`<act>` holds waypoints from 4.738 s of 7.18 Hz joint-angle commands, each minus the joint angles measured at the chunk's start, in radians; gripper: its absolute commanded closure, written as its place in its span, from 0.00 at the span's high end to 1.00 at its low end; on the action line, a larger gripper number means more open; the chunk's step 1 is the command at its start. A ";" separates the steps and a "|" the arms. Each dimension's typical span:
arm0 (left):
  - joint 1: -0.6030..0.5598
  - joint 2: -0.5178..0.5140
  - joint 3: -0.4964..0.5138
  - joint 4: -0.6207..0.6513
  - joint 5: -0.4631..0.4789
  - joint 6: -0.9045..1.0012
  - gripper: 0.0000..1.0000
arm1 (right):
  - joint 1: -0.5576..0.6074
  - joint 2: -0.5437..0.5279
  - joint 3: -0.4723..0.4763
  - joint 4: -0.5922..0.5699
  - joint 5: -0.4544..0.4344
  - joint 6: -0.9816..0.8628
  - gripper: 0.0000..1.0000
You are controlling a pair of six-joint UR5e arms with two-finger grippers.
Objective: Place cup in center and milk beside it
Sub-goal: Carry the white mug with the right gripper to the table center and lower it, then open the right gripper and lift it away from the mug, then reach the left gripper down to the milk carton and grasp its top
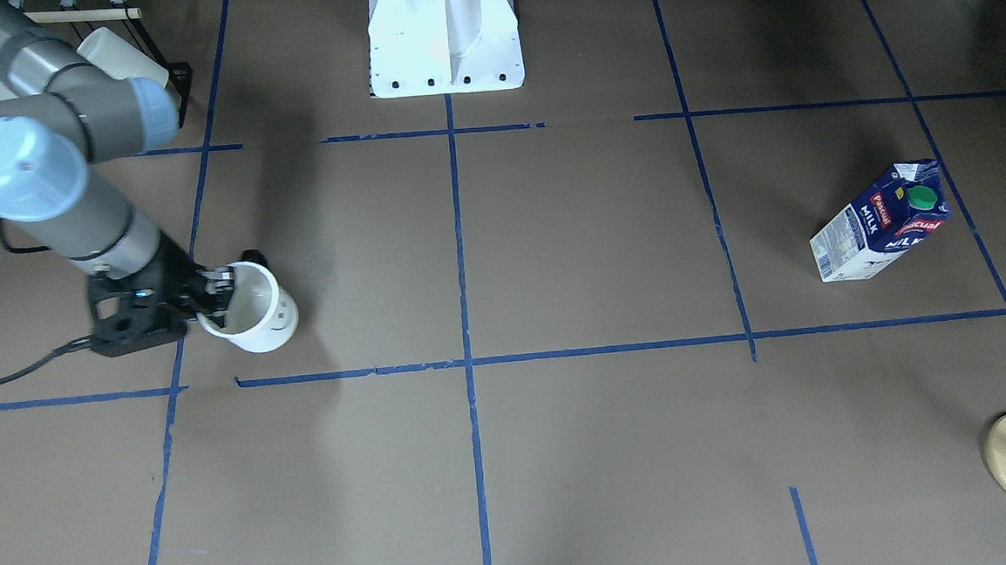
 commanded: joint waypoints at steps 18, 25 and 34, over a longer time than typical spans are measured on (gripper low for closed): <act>0.004 -0.158 0.041 -0.032 0.002 -0.011 1.00 | 0.344 -0.193 0.235 -0.428 0.084 -0.527 1.00; 0.004 -0.203 -0.055 -0.033 -0.023 -0.079 1.00 | 0.716 -0.738 0.260 -0.233 0.208 -1.055 1.00; 0.308 -0.251 -0.064 -0.102 -0.011 -0.589 1.00 | 0.713 -0.735 0.259 -0.192 0.210 -0.995 1.00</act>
